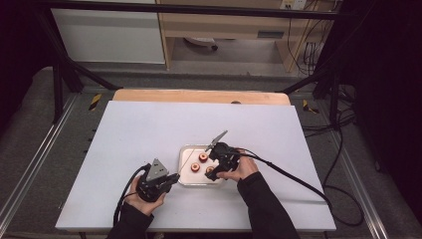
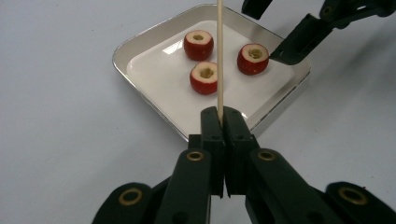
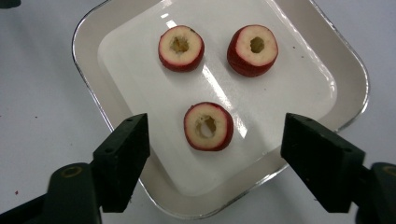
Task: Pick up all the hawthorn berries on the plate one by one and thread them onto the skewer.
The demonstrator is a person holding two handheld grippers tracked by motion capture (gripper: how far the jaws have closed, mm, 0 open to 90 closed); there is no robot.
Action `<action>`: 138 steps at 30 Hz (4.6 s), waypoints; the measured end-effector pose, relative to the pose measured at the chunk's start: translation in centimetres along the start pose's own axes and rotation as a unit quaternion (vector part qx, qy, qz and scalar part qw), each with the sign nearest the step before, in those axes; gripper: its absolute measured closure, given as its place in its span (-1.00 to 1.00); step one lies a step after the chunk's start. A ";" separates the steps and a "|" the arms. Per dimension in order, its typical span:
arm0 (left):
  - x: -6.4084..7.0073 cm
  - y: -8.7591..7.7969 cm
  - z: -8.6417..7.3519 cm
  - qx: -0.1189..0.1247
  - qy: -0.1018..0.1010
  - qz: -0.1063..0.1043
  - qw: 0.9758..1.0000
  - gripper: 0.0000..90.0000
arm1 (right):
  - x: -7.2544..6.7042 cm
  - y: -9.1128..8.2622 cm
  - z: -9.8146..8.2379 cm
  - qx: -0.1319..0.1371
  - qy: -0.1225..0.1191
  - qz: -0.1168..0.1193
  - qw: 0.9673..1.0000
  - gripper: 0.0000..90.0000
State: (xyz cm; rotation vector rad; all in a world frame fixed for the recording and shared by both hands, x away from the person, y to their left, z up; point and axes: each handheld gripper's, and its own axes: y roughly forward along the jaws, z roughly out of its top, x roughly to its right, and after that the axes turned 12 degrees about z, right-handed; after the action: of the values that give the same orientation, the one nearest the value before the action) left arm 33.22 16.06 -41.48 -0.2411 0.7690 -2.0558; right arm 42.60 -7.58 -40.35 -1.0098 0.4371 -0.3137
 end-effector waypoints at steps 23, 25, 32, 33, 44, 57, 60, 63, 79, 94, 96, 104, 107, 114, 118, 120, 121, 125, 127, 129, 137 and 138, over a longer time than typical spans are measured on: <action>0.1 -0.1 0.0 0.002 0.004 0.002 1.000 0.97 | 0.7 2.2 0.7 -0.038 0.010 0.009 0.999 0.24; 0.1 -0.1 0.0 0.002 0.003 0.002 1.000 0.97 | 0.7 2.1 0.7 -0.035 0.010 0.010 0.999 0.32; 0.1 -0.1 0.1 0.003 0.003 0.002 1.000 0.97 | 0.7 2.2 0.7 -0.039 0.018 0.014 0.999 0.35; 0.0 -0.1 0.1 0.002 0.003 0.002 1.000 0.97 | 0.7 2.2 0.7 -0.038 0.020 0.016 0.999 0.35; 0.1 -0.3 0.1 0.007 0.004 0.003 1.000 0.97 | 0.8 1.3 0.7 -0.026 0.046 0.027 0.998 0.36; 0.3 -0.5 0.2 0.019 0.000 0.006 1.000 0.97 | 1.0 -2.9 -0.2 0.151 0.095 0.035 0.983 0.36; 0.4 -0.5 0.2 0.022 -0.002 0.007 1.000 0.97 | 1.2 -3.8 -0.7 0.194 0.107 0.039 0.974 0.36; 0.6 -0.5 0.2 0.026 -0.002 0.006 1.000 0.97 | 1.1 -4.5 -1.2 0.232 0.115 0.044 0.965 0.36; 1.4 -0.5 0.6 0.039 -0.011 0.000 0.999 0.97 | 0.7 -6.8 -2.1 0.415 0.153 0.078 0.893 0.36; 3.1 0.2 1.7 0.047 -0.028 -0.010 0.998 0.97 | -0.1 -6.4 -1.8 0.506 0.141 0.076 0.848 0.36; 3.2 0.3 1.9 0.048 -0.033 -0.011 0.998 0.97 | -0.1 -6.3 -1.8 0.509 0.138 0.077 0.846 0.36; 3.2 0.5 2.3 0.057 -0.048 -0.012 0.997 0.97 | -0.4 -5.7 -1.7 0.528 0.141 0.082 0.833 0.36; 3.1 0.5 2.3 0.057 -0.052 -0.010 0.997 0.97 | -0.5 -5.6 -1.7 0.529 0.141 0.083 0.832 0.36; 3.0 0.6 2.3 0.057 -0.058 -0.009 0.997 0.97 | -0.6 -5.4 -1.7 0.532 0.142 0.089 0.830 0.36; 2.9 0.6 2.3 0.056 -0.060 -0.007 0.997 0.97 | -0.6 -5.4 -1.7 0.535 0.138 0.088 0.829 0.36; 2.8 0.6 2.3 0.057 -0.062 -0.008 0.996 0.97 | -0.7 -5.4 -1.7 0.535 0.140 0.091 0.828 0.36; 2.8 0.6 2.3 0.058 -0.063 -0.008 0.996 0.97 | -0.7 -5.4 -1.7 0.535 0.140 0.091 0.828 0.36; 2.8 0.6 2.3 0.059 -0.071 -0.013 0.996 0.97 | -0.7 -5.1 -1.7 0.535 0.140 0.090 0.829 0.36; 2.8 0.6 2.3 0.059 -0.081 -0.017 0.995 0.97 | -0.8 -4.9 -1.6 0.535 0.140 0.091 0.828 0.36; 2.8 0.6 2.3 0.057 -0.093 -0.025 0.994 0.97 | -0.7 -4.8 -1.6 0.536 0.139 0.089 0.828 0.36; 3.0 1.0 2.4 0.045 -0.106 -0.023 0.993 0.97 | -1.1 -4.3 -1.7 0.539 0.129 0.083 0.829 0.36; 3.1 1.0 2.4 0.045 -0.107 -0.023 0.993 0.97 | -1.1 -4.3 -1.7 0.539 0.129 0.083 0.829 0.36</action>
State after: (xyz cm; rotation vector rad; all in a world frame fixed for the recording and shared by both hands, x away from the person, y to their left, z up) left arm 33.22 12.11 -40.58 -0.4243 0.5430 -2.0606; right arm 40.60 -10.50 -37.20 0.1903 0.4885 -0.4611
